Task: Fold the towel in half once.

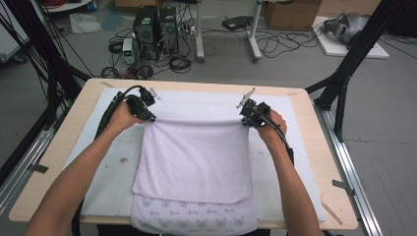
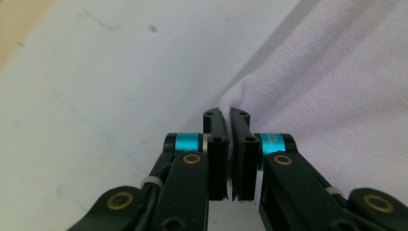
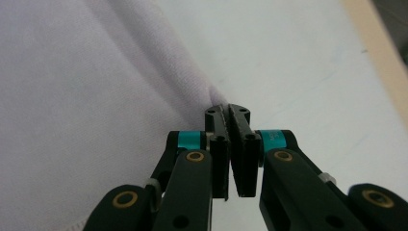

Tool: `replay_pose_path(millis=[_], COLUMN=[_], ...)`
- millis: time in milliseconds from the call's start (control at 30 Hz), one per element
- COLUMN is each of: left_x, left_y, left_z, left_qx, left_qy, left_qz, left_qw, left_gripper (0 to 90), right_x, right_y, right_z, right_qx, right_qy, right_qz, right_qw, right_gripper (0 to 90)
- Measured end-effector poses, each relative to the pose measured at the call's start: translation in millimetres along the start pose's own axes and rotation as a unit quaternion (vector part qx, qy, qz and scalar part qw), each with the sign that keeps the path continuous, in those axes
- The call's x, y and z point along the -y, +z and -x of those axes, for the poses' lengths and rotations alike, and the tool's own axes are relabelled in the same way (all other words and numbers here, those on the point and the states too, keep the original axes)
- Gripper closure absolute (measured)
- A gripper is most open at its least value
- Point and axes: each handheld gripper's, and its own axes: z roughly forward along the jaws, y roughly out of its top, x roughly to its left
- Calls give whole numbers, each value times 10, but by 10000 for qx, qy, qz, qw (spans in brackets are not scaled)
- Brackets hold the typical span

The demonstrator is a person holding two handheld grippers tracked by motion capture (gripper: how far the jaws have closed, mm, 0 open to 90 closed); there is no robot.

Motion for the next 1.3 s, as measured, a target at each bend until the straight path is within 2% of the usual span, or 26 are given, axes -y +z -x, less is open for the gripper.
replay_pose_path(millis=[100,167,233,267,300,333,367,400,467,533,567,600,633,700,733,767,833,900,967,1000,1067,1167,1200,1233,1267,1300], left_x=[-169,-267,-323,-321,-314,-304,-282,-252,-164,-81,-35,24,62,166,236,277,380,469,559,597,668,757,783,799,815,832], left_y=[-129,-184,-202,-193,-175,-156,-146,-145,-178,-228,-258,-294,-318,-375,-416,-442,-496,-542,-570,-586,-602,-602,-596,-591,-581,-568], left_z=[-137,-191,-192,-181,-170,-168,-161,-150,-96,-37,-2,44,75,186,258,306,434,558,691,742,833,945,984,1006,1034,1065], left_qx=[-295,-363,-482,-428,-364,-262,-56,61,170,416,462,578,631,736,853,934,1133,1245,1371,1387,1514,1577,1595,1608,1615,1648], left_qy=[-40,-16,214,358,407,410,442,525,674,861,951,966,1023,1147,1321,1385,1589,1950,2207,2420,2620,2789,2869,2899,2973,2982], left_qz=[205,309,422,527,555,481,427,459,690,777,810,885,885,845,858,874,861,762,693,660,623,459,377,333,290,232], left_qw=[9993,9989,9977,9970,9970,9977,9981,9975,9952,9924,9911,9897,9888,9871,9838,9821,9770,9699,9632,9580,9511,9462,9438,9429,9406,9399], left_gripper=[865,865,862,848,773,632,526,484,405,394,375,360,341,314,306,302,296,288,279,279,270,266,267,267,267,267], right_x=[-83,-113,-128,-119,-104,-83,-59,-32,21,53,64,76,97,118,134,155,165,171,195,214,255,315,328,345,357,367], right_y=[-84,-140,-171,-166,-154,-150,-152,-162,-196,-235,-254,-280,-301,-329,-344,-355,-385,-438,-491,-512,-526,-526,-519,-522,-521,-513], right_z=[105,177,226,246,263,267,270,280,284,260,239,209,177,112,73,25,-56,-167,-270,-324,-421,-571,-626,-692,-735,-784], right_qx=[388,606,739,695,578,543,525,405,73,-215,-357,-478,-741,-910,-1052,-1246,-1461,-1592,-1826,-1933,-2089,-2381,-2458,-2553,-2634,-2692], right_qy=[184,388,452,475,524,544,584,665,720,636,582,493,417,314,178,72,-139,-440,-600,-708,-940,-1333,-1490,-1649,-1688,-1810], right_qz=[238,412,473,496,471,499,547,579,756,845,890,941,1027,1006,999,958,773,643,740,751,642,419,369,264,187,131], right_qw=[9988,9966,9951,9952,9958,9958,9954,9953,9945,9942,9937,9932,9911,9903,9893,9875,9861,9842,9786,9757,9713,9611,9571,9523,9496,9458], right_gripper=[876,876,874,860,814,728,675,660,631,607,602,602,594,580,576,555,535,535,534,533,513,504,503,503,503,506])
